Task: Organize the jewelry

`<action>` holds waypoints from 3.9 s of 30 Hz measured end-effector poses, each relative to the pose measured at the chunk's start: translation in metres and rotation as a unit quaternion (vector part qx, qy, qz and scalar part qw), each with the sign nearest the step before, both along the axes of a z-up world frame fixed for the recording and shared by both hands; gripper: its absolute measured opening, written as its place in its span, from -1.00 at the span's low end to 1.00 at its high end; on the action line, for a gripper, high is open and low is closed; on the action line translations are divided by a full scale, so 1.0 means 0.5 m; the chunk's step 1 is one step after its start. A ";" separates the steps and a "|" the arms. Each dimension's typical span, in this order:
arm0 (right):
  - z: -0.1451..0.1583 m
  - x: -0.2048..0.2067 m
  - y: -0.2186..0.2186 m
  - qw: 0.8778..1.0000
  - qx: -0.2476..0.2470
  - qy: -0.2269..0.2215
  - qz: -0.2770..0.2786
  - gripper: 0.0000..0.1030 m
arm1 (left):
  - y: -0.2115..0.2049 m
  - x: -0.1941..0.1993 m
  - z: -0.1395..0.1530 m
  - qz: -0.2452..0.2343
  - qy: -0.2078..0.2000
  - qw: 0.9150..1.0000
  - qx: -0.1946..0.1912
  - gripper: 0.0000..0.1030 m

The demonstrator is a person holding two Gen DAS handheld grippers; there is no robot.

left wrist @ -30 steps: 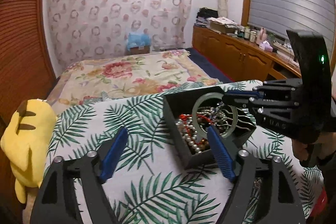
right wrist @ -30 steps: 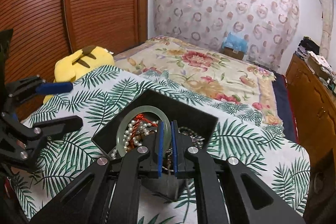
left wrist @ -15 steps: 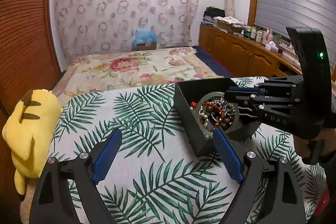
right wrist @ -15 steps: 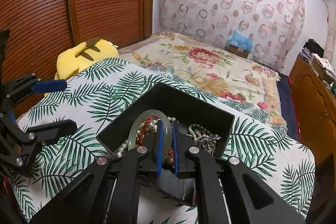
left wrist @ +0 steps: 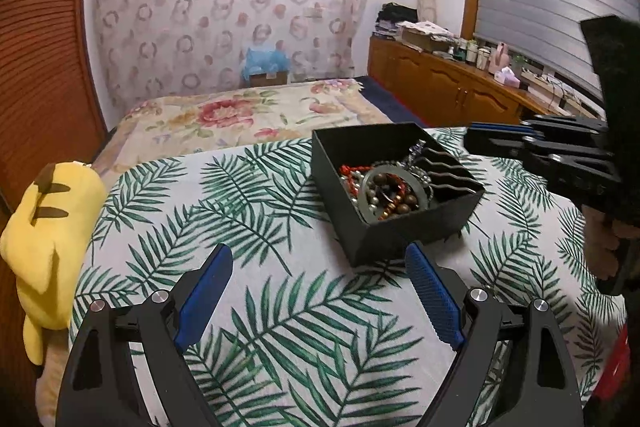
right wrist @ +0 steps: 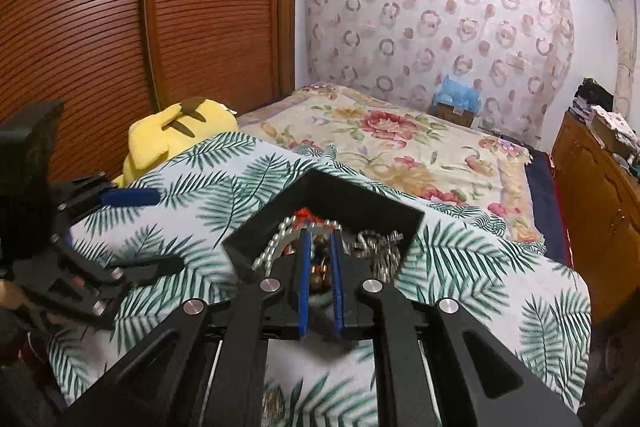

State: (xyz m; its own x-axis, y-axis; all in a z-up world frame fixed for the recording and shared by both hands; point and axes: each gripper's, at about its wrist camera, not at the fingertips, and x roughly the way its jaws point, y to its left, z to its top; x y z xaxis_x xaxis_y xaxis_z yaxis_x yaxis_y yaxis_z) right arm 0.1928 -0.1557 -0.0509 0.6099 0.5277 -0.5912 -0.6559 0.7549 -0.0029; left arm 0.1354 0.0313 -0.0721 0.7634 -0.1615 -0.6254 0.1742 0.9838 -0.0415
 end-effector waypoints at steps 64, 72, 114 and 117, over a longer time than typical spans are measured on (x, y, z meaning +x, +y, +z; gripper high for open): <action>-0.105 -0.117 -0.025 0.995 -0.042 0.065 0.059 -0.89 | -0.058 -0.037 -0.035 -0.036 0.025 0.999 -0.003 0.64; -0.068 -0.117 -0.046 0.997 -0.009 0.058 0.048 -0.89 | -0.059 -0.038 -0.038 -0.036 0.025 0.999 -0.003 0.64; -0.168 -0.043 0.028 0.989 -0.097 0.102 0.052 -0.64 | -0.049 -0.043 -0.044 -0.031 0.027 0.999 -0.007 0.64; -0.170 -0.048 0.028 0.987 -0.097 0.108 0.062 -0.70 | -0.049 -0.043 -0.044 -0.032 0.027 0.999 -0.007 0.64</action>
State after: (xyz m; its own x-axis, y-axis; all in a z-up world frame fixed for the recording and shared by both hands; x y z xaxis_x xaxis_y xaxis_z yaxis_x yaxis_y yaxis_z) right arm 0.1688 -0.1419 -0.1359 0.3961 0.4537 -0.7983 -0.7444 0.6676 0.0101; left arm 0.1138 0.0070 -0.0942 0.7169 -0.2181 -0.6622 0.2336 0.9700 -0.0666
